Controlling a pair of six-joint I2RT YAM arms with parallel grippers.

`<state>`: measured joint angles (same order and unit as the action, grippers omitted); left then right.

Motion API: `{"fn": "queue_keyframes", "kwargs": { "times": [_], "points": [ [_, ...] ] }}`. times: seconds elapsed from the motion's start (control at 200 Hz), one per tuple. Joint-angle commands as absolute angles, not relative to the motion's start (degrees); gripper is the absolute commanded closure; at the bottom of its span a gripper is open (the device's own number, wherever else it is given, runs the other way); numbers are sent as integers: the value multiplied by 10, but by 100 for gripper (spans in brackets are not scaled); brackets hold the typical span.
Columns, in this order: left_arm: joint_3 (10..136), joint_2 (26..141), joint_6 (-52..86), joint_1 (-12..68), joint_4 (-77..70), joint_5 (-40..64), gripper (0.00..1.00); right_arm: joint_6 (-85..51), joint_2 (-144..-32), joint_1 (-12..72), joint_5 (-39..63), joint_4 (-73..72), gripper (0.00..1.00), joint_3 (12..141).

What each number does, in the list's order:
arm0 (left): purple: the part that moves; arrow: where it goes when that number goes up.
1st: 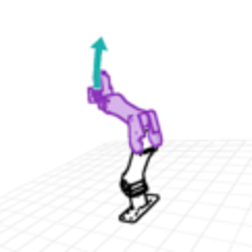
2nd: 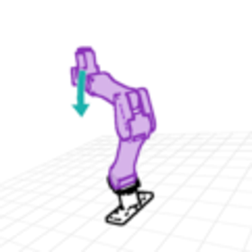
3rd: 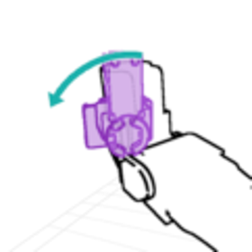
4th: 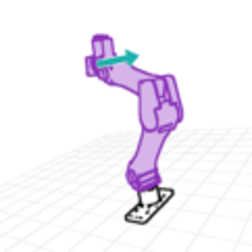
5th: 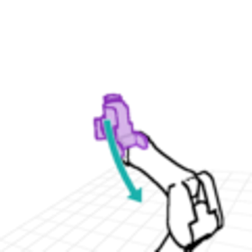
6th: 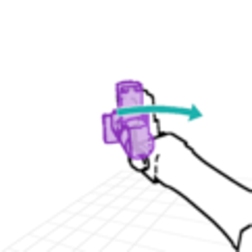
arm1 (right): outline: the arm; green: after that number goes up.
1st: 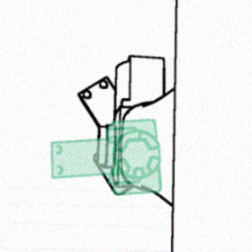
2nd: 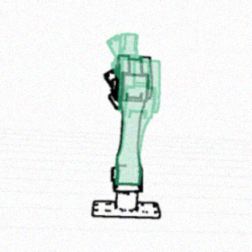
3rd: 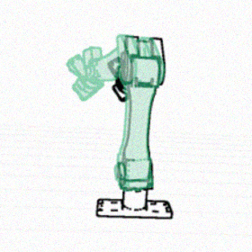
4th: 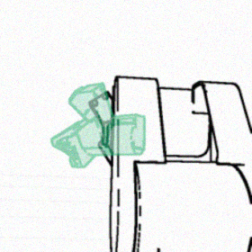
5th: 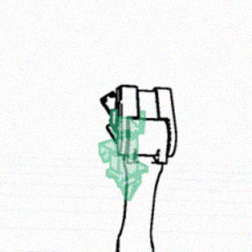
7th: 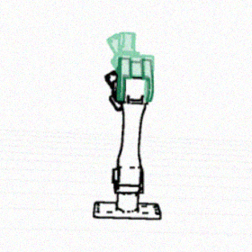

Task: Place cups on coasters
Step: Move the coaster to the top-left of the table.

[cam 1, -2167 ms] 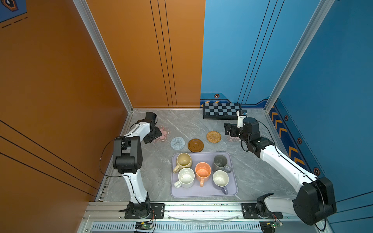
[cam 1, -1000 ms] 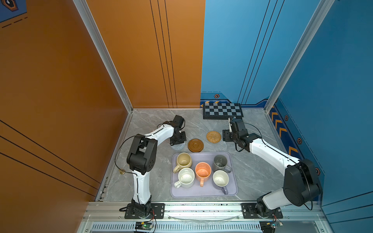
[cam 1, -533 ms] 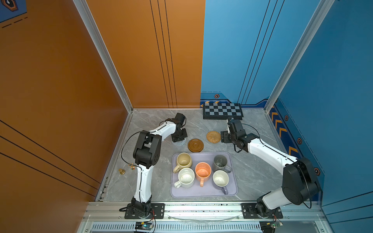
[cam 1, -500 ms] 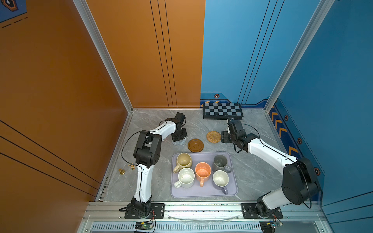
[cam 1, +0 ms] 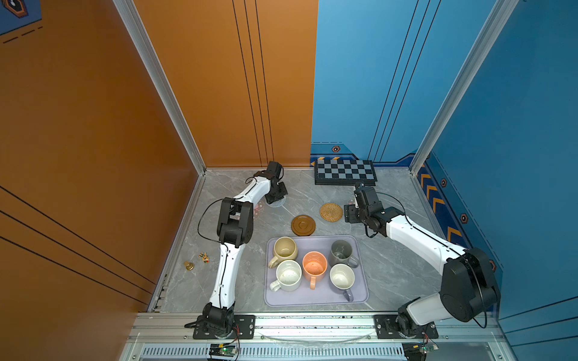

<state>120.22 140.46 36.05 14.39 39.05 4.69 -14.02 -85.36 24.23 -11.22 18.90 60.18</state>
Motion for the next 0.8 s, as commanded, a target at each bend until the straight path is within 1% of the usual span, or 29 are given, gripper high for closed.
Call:
{"fn": "queue_keyframes", "kwargs": {
  "times": [0.0,0.29,0.466,0.556,0.796],
  "points": [
    [1226,1459,358,128,432,42,91,-145,-851,244,-120,214,20,617],
    [1327,1527,370,100,432,64,90,-153,-873,246,-112,215,21,627],
    [1374,1550,371,95,432,77,89,-160,-897,250,-103,215,21,638],
    [1377,1545,366,96,432,89,88,-160,-908,254,-101,215,22,645],
    [1353,1496,348,107,432,76,87,-161,-924,268,-101,216,22,654]
  ]
}}
